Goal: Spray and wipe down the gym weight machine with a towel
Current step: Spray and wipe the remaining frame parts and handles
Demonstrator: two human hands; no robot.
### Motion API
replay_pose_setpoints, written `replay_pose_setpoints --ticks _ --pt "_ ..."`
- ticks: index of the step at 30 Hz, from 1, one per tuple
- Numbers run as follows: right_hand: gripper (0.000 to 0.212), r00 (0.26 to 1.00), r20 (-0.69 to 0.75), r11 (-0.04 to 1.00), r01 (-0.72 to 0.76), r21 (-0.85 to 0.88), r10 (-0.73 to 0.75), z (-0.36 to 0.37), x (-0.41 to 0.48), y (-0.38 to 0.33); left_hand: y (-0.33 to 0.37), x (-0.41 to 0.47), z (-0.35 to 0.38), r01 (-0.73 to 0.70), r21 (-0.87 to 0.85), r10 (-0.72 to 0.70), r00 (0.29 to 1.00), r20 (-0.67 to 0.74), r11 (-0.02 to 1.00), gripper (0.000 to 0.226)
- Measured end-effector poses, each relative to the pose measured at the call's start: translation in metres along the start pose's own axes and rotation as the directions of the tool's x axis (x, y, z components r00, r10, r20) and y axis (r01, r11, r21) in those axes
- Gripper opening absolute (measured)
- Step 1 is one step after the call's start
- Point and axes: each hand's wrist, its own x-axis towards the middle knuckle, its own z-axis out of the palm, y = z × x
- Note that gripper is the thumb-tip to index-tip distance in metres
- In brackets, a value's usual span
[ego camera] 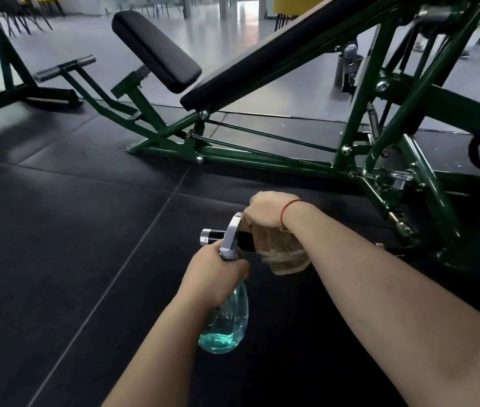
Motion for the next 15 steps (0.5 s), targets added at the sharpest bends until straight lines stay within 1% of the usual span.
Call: replay_pose_setpoints --ticks 3,5,7,9,11,13,15 --pt "0.024 0.993 0.026 0.988 0.115 0.103 -0.118 0.002 0.01 -0.013 0.002 0.001 -0.005 0.015 -0.039 -0.016 1.0 -0.016 0.999 0.023" --pt "0.02 0.983 0.026 0.974 0.177 0.145 -0.182 0.003 0.007 -0.009 0.001 0.002 -0.009 0.018 -0.057 -0.021 0.999 -0.05 0.998 0.016" --pt "0.018 0.984 0.016 0.96 0.168 0.225 -0.176 0.001 0.0 0.003 0.002 0.001 -0.011 0.019 -0.05 -0.022 0.998 -0.053 0.999 0.01" --pt "0.016 0.989 0.01 0.956 0.138 0.258 -0.145 -0.002 -0.009 0.012 0.003 0.0 -0.012 0.03 -0.033 -0.031 0.999 -0.027 0.999 0.007" --pt "0.012 0.992 -0.002 0.961 0.122 0.249 -0.125 -0.006 -0.021 0.017 0.003 -0.002 -0.013 0.041 -0.043 -0.041 0.999 -0.005 0.998 0.013" --pt "0.007 0.992 -0.037 0.973 0.127 0.194 -0.123 -0.007 -0.039 0.02 0.002 -0.002 -0.015 0.036 -0.057 -0.035 0.999 0.017 0.998 0.005" --pt "0.005 0.989 -0.101 0.987 0.119 0.104 -0.109 -0.004 -0.058 0.027 0.001 -0.001 -0.014 0.032 -0.088 -0.029 0.999 0.03 0.996 0.004"
